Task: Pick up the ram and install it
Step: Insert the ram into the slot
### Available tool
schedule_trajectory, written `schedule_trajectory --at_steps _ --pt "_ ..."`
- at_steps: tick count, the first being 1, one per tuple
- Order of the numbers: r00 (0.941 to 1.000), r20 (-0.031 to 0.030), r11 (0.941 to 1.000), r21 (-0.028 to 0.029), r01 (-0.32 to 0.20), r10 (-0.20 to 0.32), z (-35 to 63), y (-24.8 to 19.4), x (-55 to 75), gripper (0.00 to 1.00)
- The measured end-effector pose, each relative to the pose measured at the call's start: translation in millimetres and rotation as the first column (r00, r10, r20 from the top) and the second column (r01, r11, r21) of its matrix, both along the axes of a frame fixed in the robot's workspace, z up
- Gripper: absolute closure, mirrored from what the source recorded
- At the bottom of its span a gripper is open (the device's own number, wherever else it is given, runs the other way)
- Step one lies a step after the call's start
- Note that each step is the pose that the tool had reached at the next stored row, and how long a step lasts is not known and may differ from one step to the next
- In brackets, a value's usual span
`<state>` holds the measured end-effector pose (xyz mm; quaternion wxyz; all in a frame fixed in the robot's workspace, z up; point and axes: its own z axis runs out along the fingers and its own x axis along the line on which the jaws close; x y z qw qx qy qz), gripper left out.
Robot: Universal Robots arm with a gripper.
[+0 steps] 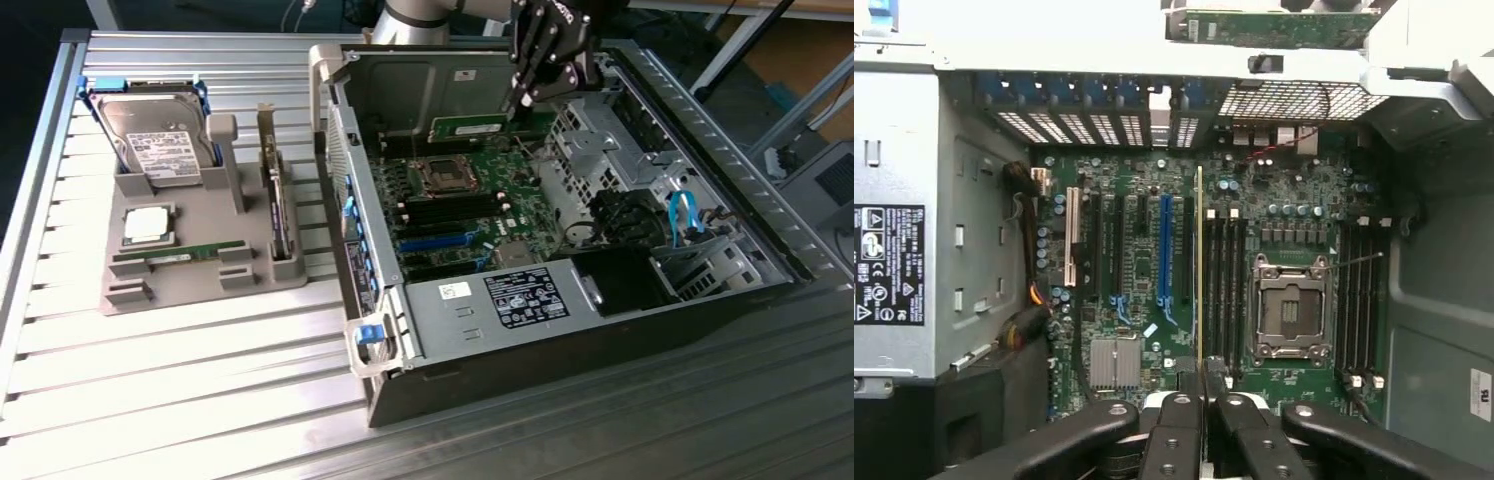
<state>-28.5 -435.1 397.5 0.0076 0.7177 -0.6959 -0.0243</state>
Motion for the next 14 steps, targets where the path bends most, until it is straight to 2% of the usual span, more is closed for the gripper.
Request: schedule_trajectory --at_steps 6,11,14 --pt "1.0000 0.0000 1.0000 0.0000 0.000 0.000 -0.3 18.2 0.0 0.88" --pt "1.0000 0.0001 1.0000 0.0001 0.000 0.000 -0.4 27.5 0.0 0.88" --pt "1.0000 0.0000 1.0000 0.0002 0.000 0.000 -0.5 31.6 0.0 0.88"
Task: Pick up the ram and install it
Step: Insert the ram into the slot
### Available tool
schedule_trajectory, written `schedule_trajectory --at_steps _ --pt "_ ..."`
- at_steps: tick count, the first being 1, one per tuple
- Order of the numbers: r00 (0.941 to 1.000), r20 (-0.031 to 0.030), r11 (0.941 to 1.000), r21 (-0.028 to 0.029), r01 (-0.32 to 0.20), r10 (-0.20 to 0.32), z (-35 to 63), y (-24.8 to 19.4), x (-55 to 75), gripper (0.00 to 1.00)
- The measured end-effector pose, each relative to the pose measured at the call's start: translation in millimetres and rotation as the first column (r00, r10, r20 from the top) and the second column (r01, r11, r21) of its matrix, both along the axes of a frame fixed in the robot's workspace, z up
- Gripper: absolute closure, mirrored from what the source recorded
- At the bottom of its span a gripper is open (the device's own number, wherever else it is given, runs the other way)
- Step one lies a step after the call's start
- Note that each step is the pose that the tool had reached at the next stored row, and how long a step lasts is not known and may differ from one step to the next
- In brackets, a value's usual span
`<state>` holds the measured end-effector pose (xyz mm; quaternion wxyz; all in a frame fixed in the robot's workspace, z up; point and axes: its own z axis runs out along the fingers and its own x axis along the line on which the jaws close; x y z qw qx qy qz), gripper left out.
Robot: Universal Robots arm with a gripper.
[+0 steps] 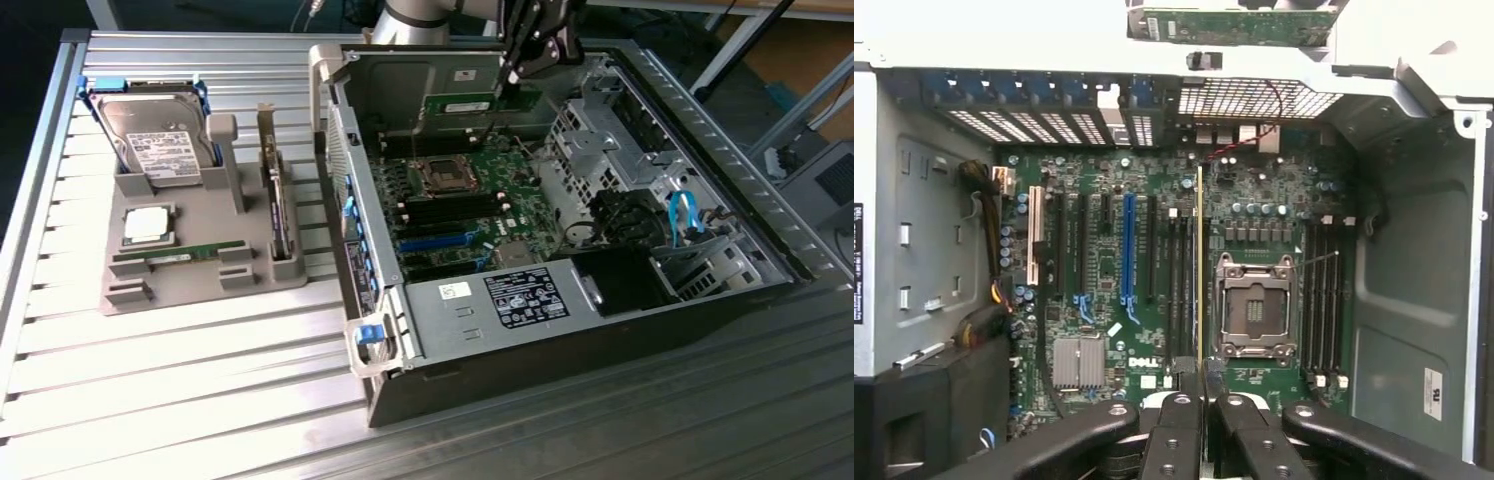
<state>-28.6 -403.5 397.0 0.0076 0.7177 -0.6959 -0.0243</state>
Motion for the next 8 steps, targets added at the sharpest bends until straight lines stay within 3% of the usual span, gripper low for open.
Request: schedule_trajectory --at_steps 3,8 --pt "1.0000 -0.0001 1.0000 -0.0002 0.000 0.000 0.1 2.8 0.0 0.88" --pt "1.0000 0.0001 1.0000 0.0001 0.000 0.000 -0.4 3.0 0.0 0.88"
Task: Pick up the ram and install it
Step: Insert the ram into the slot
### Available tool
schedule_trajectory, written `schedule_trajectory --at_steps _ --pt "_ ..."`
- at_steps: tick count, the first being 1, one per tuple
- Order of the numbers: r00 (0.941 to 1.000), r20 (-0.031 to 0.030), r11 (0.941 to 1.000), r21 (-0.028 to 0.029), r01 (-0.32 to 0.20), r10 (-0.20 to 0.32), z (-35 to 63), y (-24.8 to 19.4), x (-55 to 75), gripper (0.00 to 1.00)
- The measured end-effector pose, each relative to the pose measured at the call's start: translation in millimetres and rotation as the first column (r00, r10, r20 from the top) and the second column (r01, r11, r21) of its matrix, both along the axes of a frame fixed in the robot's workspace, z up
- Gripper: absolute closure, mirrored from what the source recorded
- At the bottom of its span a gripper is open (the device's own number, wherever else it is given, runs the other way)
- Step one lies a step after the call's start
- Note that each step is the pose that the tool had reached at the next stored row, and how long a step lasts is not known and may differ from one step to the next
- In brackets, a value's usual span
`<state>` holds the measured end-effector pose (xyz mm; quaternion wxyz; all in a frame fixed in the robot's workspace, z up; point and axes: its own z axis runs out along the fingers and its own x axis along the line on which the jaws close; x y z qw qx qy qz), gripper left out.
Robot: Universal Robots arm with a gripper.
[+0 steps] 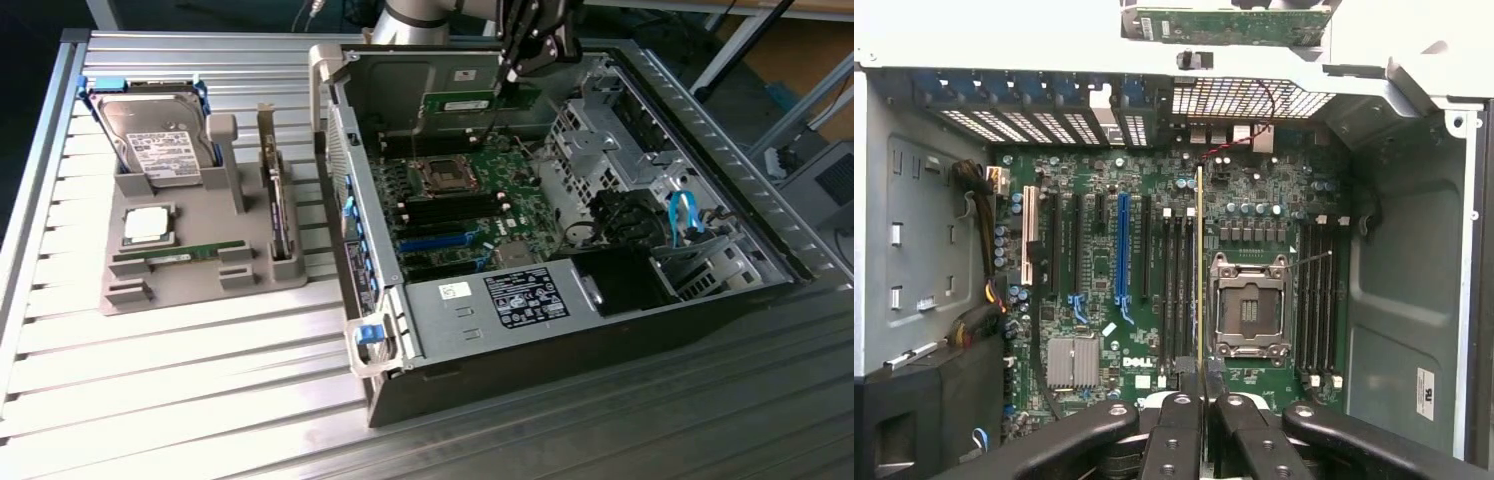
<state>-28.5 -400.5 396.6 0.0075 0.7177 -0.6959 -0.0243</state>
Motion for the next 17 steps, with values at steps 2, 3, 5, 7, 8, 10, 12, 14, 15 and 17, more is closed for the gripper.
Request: schedule_trajectory --at_steps 2,3,5,7,8,10,12,14,15,17 --pt "1.0000 -0.0001 1.0000 -0.0002 0.001 -0.001 -1.6 0.0 0.0 0.88" --pt "1.0000 -0.0001 1.0000 -0.0002 0.002 -0.002 -2.6 0.0 0.0 0.88" --pt "1.0000 -0.0001 1.0000 -0.0002 0.004 -0.004 -4.7 0.0 0.0 0.88" --pt "1.0000 -0.0001 1.0000 -0.0003 0.005 -0.005 -5.2 0.0 0.0 0.88" --pt "1.0000 -0.0001 1.0000 -0.0002 0.005 -0.005 -5.3 0.0 0.0 0.88" --pt "1.0000 -0.0001 1.0000 -0.0002 0.005 -0.005 -5.3 -0.1 0.0 0.88" --pt "1.0000 -0.0007 1.0000 -0.0002 0.005 -0.005 -5.4 0.0 0.1 0.88" --pt "1.0000 -0.0071 1.0000 -0.0001 0.005 -0.005 -6.0 0.0 1.2 0.88" --pt "0.9999 -0.0121 1.0000 -0.0003 0.005 -0.005 -6.2 0.0 1.8 0.88" --pt "0.9997 -0.0237 1.0000 -0.0003 0.005 -0.005 -6.8 0.0 3.0 0.88"
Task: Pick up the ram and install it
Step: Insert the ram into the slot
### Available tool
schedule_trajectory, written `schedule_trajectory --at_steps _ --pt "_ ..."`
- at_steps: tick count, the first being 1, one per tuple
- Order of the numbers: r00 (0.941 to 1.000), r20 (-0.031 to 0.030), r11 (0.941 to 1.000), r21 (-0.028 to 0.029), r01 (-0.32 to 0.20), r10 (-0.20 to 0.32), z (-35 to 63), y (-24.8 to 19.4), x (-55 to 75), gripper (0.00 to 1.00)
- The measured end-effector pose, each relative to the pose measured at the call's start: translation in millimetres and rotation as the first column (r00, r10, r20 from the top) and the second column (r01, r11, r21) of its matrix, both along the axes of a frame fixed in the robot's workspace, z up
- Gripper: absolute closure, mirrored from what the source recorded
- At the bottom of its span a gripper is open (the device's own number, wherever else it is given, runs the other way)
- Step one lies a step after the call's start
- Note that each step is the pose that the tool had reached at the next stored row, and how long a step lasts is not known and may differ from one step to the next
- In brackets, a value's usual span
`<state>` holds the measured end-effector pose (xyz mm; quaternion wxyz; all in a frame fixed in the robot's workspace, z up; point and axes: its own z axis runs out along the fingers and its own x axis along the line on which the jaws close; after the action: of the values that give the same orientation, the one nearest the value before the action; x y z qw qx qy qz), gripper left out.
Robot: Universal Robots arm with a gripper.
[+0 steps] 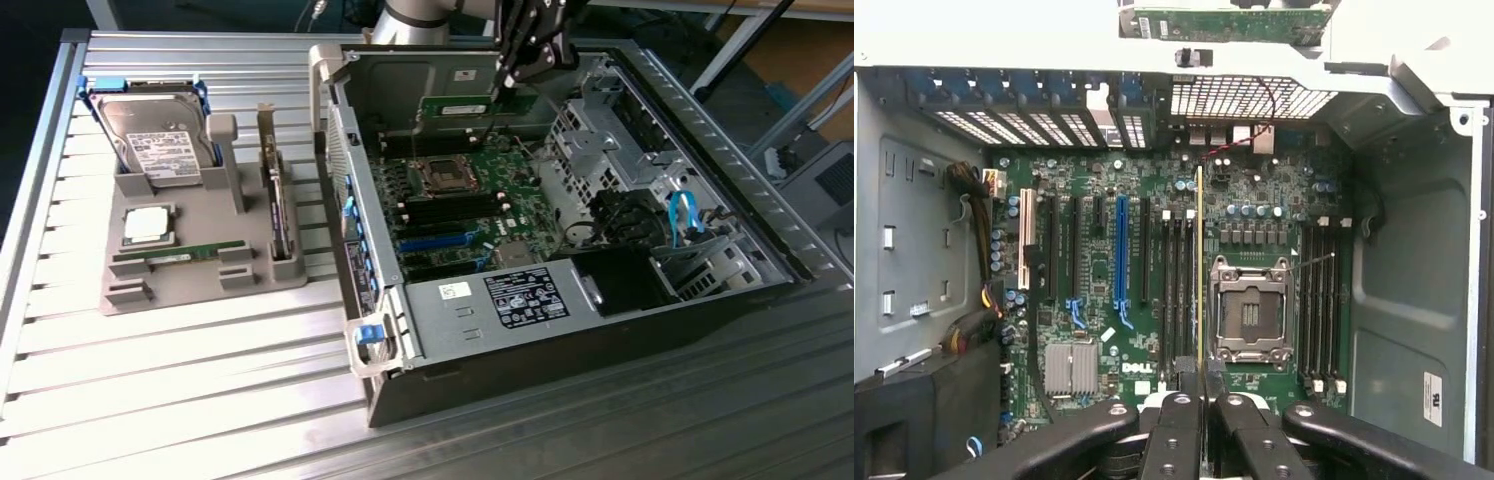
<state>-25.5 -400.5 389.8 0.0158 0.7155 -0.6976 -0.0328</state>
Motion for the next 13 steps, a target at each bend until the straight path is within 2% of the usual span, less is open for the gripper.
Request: schedule_trajectory --at_steps 5,13 --pt "1.0000 -0.0014 1.0000 0.0001 0.000 0.000 -0.2 0.0 0.6 0.88" --pt "1.0000 -0.0015 1.0000 0.0000 0.000 0.000 -0.8 0.0 9.8 0.88"
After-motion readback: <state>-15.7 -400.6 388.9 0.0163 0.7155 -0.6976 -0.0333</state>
